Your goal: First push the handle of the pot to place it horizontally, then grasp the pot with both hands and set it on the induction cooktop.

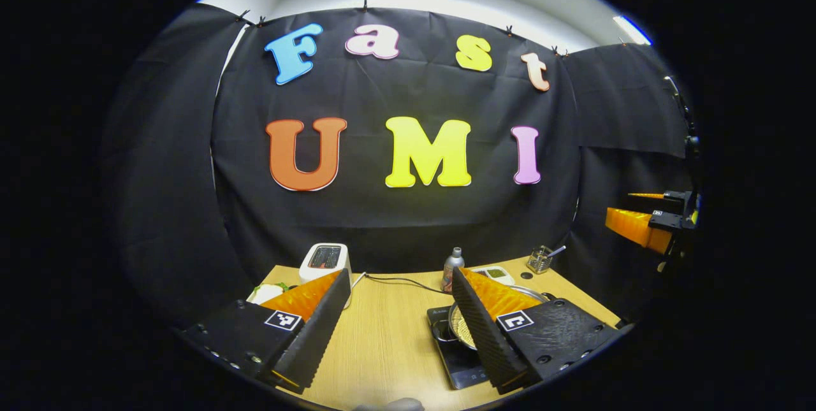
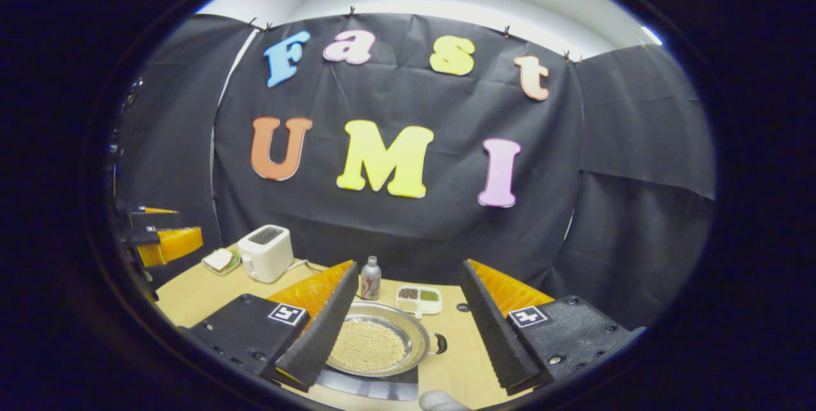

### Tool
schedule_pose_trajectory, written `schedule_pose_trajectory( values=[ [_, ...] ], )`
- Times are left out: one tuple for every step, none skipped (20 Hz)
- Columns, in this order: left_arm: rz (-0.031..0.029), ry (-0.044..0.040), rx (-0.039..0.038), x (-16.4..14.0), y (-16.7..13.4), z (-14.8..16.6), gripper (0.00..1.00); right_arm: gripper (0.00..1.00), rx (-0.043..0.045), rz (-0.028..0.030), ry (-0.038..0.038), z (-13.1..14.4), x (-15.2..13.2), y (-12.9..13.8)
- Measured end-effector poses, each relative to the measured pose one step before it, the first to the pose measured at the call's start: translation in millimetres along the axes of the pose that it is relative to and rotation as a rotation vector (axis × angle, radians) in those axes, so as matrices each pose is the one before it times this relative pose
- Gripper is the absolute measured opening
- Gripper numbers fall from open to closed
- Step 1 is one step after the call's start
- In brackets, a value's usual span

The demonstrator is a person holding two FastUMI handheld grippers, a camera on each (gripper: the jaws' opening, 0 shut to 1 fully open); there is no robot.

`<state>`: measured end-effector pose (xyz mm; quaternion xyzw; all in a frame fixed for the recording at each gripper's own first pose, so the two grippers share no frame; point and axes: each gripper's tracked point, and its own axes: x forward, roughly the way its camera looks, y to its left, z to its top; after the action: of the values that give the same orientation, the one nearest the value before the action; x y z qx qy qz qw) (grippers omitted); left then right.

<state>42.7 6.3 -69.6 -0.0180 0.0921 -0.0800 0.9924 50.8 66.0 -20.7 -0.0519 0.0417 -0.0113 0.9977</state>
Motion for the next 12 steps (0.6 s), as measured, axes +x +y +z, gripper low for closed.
schedule_pose_trajectory(
  values=[
    [-0.00862, -0.01183, -0.01547, -10.57, -3.67, 7.19, 0.95, 1.00, 0.01657, -0.00418, -0.02673, 12.59, -13.22, 0.55],
    [-0.00351, -0.00793, -0.02054, -9.94, -4.04, 7.12, 0.95, 1.00, 0.02178, 0.00104, -0.02432, 12.07, -13.68, 0.23],
    [-0.00760, -0.02375, -0.01260, -5.90, -4.43, 11.02, 0.95, 1.00, 0.02602, 0.00075, -0.02110, 9.75, -12.58, -2.78],
    [0.00008, -0.02687, -0.00319, -8.70, -4.58, 11.98, 0.95, 1.00, 0.02411, -0.00625, -0.01532, 9.27, -11.45, -5.10],
    [0.00737, -0.01575, 0.00294, -8.41, -4.04, 7.95, 0.95, 1.00, 0.02146, -0.01097, -0.01558, 6.60, -9.25, -8.64],
    [0.00699, -0.01563, 0.01229, -13.98, -2.81, 8.53, 0.95, 1.00, 0.02362, -0.00876, -0.01608, 7.39, -9.85, -9.08],
    [0.00538, -0.02236, 0.01030, -12.20, -6.57, 9.94, 0.95, 1.00, 0.02179, -0.00296, -0.00852, 4.27, -10.58, -7.09],
    [0.00421, -0.03036, 0.01032, -9.82, -7.35, 11.95, 0.84, 1.00, 0.01393, 0.00419, -0.00781, 6.07, -10.79, -6.47],
    [0.00260, -0.01800, 0.00060, -12.28, -10.04, 8.29, 0.95, 1.00, 0.00149, 0.00136, -0.00629, 5.28, -9.36, -8.92],
    [0.00496, -0.01262, -0.00422, -13.91, -9.39, 4.81, 0.95, 1.00, -0.00476, -0.00013, -0.00675, 4.06, -11.87, -9.42],
    [0.00776, -0.00552, -0.00926, -12.65, -8.79, 5.60, 0.95, 1.00, -0.00170, -0.00322, 0.00301, 3.17, -12.35, -8.99],
    [0.00519, -0.00047, -0.01559, -12.52, -9.58, 3.54, 0.95, 1.00, -0.00130, 0.00488, 0.00249, 1.55, -13.68, -6.98]
  ],
)
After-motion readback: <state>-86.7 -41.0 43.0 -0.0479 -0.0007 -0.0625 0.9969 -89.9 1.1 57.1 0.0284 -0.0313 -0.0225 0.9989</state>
